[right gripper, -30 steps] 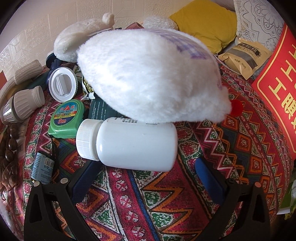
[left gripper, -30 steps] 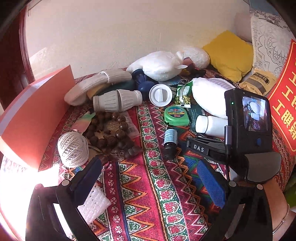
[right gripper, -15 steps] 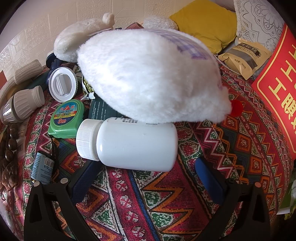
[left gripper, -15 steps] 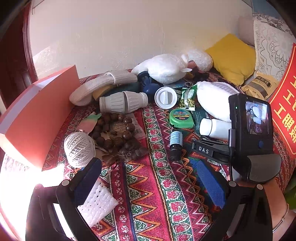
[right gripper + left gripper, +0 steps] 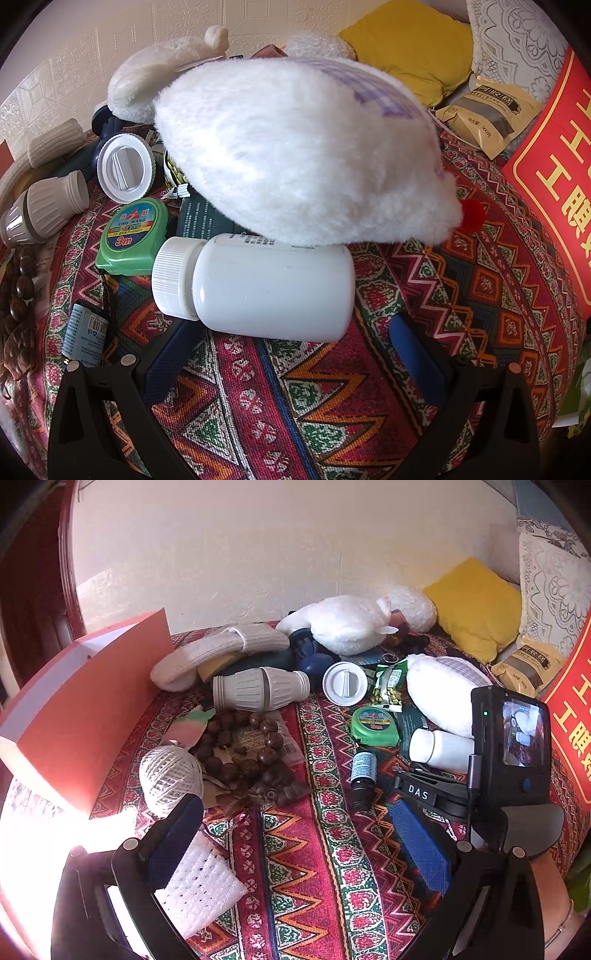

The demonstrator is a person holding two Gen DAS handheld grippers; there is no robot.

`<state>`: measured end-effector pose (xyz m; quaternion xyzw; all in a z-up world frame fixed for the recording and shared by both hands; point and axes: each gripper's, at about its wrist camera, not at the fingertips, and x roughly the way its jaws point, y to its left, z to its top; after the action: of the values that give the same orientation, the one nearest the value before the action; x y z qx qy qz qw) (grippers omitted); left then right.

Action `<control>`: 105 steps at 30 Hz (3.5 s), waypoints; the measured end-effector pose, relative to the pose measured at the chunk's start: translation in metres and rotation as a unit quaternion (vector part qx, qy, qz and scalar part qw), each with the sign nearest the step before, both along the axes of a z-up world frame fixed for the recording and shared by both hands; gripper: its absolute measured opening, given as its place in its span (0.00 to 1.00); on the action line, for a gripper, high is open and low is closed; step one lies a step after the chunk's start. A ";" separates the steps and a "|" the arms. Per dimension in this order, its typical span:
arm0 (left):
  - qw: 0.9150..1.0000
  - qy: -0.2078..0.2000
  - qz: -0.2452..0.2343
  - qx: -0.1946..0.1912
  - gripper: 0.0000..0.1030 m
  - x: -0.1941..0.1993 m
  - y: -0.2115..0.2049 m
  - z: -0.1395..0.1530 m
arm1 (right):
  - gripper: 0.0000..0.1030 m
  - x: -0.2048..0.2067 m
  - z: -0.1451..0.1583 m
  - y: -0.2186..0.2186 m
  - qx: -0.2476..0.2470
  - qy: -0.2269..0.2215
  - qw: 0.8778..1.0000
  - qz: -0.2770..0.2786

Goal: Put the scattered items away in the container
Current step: 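Move the left tool to the white twine ball and grasp it, then carry the twine ball into the pink box with left while right grasps a white pipe fitting, then lower the white pipe fitting into the pink box and open the right tool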

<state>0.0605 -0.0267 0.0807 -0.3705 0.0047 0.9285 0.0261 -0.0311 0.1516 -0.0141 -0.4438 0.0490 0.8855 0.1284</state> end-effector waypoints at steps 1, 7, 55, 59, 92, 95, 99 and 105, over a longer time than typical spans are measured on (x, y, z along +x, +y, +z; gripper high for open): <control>1.000 0.001 0.005 -0.001 1.00 -0.001 -0.002 -0.001 | 0.99 0.000 0.000 0.000 0.000 0.000 1.000 0.000; 0.999 0.003 0.037 -0.004 1.00 -0.010 -0.013 -0.007 | 0.99 0.000 0.000 0.001 0.000 0.000 1.000 0.000; 0.980 -0.077 0.170 0.062 0.50 -0.080 -0.109 -0.044 | 0.99 -0.002 0.000 0.003 -0.004 -0.001 1.000 -0.001; 0.983 -0.059 0.159 0.064 0.50 -0.072 -0.107 -0.033 | 0.99 -0.001 0.001 0.002 -0.004 -0.004 1.000 0.001; 0.948 0.102 0.283 0.101 0.80 -0.060 -0.341 0.075 | 0.78 -0.088 0.021 -0.140 -0.446 -0.038 0.891 0.078; 0.942 0.107 0.302 0.102 0.80 -0.047 -0.355 0.076 | 0.77 -0.091 0.013 -0.139 -0.442 -0.037 0.896 0.041; 0.936 0.099 0.320 0.107 0.80 -0.037 -0.370 0.070 | 0.46 -0.089 -0.005 -0.129 -0.420 -0.045 0.906 -0.003; 0.936 0.099 0.323 0.102 0.80 -0.022 -0.378 0.069 | 0.45 -0.042 0.011 -0.121 -0.440 -0.014 0.897 0.040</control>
<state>0.0383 -0.4049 0.1499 -0.2536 -0.2070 0.9144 -0.2383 -0.0736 0.0303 -0.0030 -0.4692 0.4140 0.7715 -0.1154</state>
